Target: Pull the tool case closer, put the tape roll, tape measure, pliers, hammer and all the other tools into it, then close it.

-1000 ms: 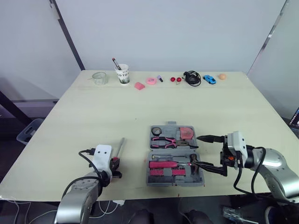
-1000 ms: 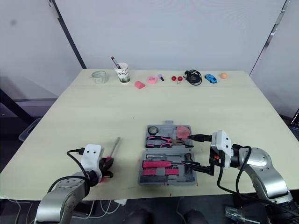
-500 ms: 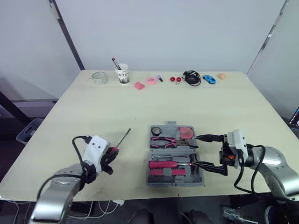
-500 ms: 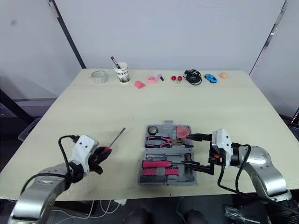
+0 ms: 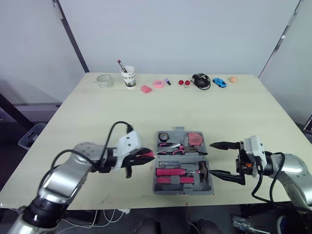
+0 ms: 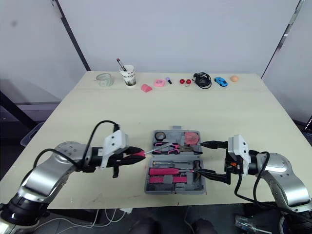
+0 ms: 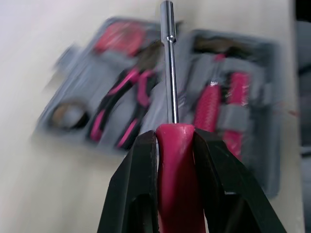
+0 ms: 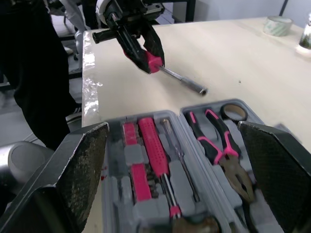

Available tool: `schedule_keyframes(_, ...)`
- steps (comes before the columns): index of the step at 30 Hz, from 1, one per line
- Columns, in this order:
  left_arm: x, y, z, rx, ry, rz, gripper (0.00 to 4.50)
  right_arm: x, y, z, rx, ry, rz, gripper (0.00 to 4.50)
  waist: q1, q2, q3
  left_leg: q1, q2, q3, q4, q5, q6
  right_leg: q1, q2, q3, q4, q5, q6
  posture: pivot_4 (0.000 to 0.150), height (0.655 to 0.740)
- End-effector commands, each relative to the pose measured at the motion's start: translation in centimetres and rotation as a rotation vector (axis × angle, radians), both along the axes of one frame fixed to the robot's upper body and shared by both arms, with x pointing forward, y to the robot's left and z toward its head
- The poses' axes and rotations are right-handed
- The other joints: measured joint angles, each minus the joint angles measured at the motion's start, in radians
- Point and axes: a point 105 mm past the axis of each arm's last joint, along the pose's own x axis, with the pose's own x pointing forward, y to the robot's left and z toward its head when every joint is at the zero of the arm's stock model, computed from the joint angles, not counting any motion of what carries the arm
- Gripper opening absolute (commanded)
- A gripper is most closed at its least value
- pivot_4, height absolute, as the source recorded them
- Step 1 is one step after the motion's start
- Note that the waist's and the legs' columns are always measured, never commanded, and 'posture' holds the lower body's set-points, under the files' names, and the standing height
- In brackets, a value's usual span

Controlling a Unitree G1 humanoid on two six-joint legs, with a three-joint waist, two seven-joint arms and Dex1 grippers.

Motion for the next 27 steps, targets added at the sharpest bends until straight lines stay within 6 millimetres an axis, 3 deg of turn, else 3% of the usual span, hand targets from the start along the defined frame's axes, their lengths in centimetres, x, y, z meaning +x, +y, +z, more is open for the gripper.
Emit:
schedule_keyframes(1, -0.8, -2.5, -1.1, 0.055, 0.026, -0.139, 0.61, -0.3, -0.8, 0.7, -0.006, -0.04, -0.018, 4.5, -0.002, 0.0, 0.0, 0.0, 0.0, 0.0, 0.0, 0.0, 0.0, 0.0, 0.0, 0.0, 0.0, 0.0, 0.0, 0.15, 0.74)
schedule_keyframes(5, -1.1, -4.4, -2.0, 0.1, 0.096, -0.196, 0.61, -0.7, -1.3, 0.3, -0.021, -0.033, -0.027, 4.5, -0.002, 0.0, 0.0, 0.0, 0.0, -0.001, 0.0, 0.0, 0.0, 0.0, 0.001, 0.001, 0.0, 0.002, 0.004, 0.15, 0.74)
schedule_keyframes(13, -1.3, -5.0, -4.2, 0.231, 0.159, -0.183, 0.61, -1.0, -1.8, -0.2, -0.036, -0.028, -0.038, 4.5, -0.002, 0.0, 0.0, 0.0, 0.0, -0.002, 0.0, 0.0, 0.0, 0.0, 0.002, 0.001, 0.0, 0.002, 0.004, 0.15, 0.74)
schedule_keyframes(21, -2.1, -6.0, -4.7, 0.221, 0.208, -0.192, 0.61, -1.4, -1.5, -0.4, -0.042, 0.004, -0.017, 4.5, -0.001, 0.0, 0.0, 0.0, 0.0, -0.002, 0.001, 0.0, 0.0, 0.0, 0.002, 0.001, 0.0, 0.002, 0.004, 0.15, 0.74)
schedule_keyframes(27, -2.4, -7.0, -4.7, 0.209, 0.227, -0.206, 0.61, -2.2, -2.5, -0.6, -0.066, 0.057, 0.015, 4.5, 0.0, 0.0, 0.0, 0.0, 0.0, -0.002, 0.001, 0.0, 0.0, 0.0, 0.002, 0.001, 0.0, 0.002, 0.004, 0.15, 0.74)
